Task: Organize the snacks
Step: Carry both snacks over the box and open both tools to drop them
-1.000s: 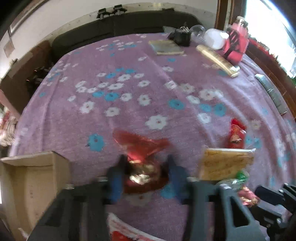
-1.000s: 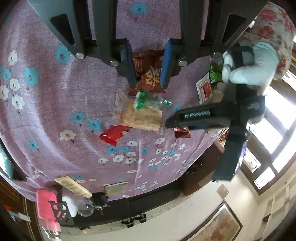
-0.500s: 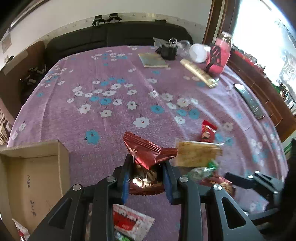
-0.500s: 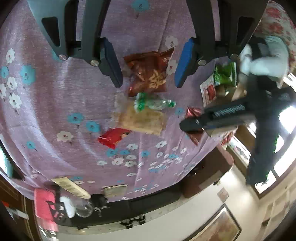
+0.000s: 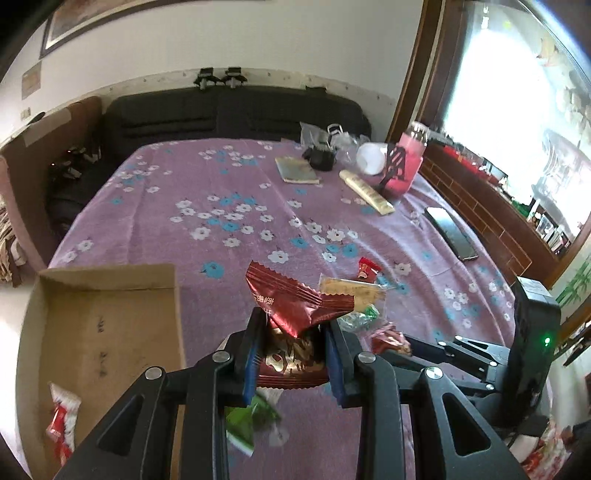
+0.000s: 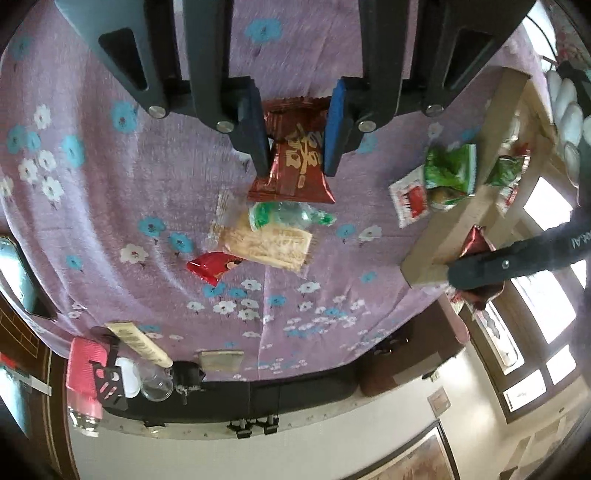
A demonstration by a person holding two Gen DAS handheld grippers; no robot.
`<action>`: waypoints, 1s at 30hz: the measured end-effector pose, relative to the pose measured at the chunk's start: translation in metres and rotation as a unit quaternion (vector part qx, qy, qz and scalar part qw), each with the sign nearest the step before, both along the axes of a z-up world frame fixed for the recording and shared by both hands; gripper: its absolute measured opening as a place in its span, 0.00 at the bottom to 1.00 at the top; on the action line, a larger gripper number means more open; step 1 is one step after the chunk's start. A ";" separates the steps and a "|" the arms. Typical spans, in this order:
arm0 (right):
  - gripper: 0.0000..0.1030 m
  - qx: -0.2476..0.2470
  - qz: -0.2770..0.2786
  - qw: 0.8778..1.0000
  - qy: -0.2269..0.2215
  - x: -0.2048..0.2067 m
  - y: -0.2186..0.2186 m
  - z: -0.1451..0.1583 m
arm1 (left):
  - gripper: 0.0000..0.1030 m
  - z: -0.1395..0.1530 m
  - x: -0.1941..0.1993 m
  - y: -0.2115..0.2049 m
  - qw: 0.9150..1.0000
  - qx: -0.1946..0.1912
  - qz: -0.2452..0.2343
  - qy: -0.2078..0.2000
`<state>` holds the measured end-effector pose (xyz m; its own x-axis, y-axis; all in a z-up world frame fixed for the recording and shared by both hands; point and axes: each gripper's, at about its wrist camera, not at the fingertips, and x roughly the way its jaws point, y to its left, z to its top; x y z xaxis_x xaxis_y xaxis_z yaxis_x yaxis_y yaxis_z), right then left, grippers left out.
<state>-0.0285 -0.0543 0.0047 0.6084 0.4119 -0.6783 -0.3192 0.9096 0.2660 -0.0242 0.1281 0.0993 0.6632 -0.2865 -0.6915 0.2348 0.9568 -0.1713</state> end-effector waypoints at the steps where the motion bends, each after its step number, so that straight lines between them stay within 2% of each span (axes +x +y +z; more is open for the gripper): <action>1: 0.27 0.002 -0.001 1.000 -0.001 -0.005 -0.002 0.002 | 0.30 0.003 -0.007 0.005 1.000 -0.006 0.003 -0.004; 8: 0.27 0.008 -0.010 1.000 -0.017 -0.043 -0.010 0.024 | 0.30 0.017 -0.045 0.029 0.999 -0.020 0.016 -0.033; 13: 0.27 0.007 0.009 1.000 -0.028 -0.059 0.005 0.040 | 0.30 0.018 -0.072 0.056 0.998 -0.029 0.038 -0.044; 18: 0.27 0.015 0.055 0.998 -0.035 -0.071 0.040 0.058 | 0.30 0.015 -0.092 0.094 0.995 -0.040 0.081 -0.047; 22: 0.27 0.026 0.105 0.994 -0.032 -0.074 0.081 0.067 | 0.30 0.003 -0.107 0.130 0.991 -0.035 0.125 -0.041; 30: 0.27 0.012 0.168 0.986 -0.004 -0.067 0.162 0.054 | 0.30 -0.030 -0.111 0.189 0.982 -0.057 0.180 -0.010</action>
<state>-0.0951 0.1077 0.0592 0.4405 0.6075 -0.6611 -0.6042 0.7452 0.2822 -0.1350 0.3167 0.0695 0.7486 -0.1052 -0.6547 -0.1116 0.9533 -0.2808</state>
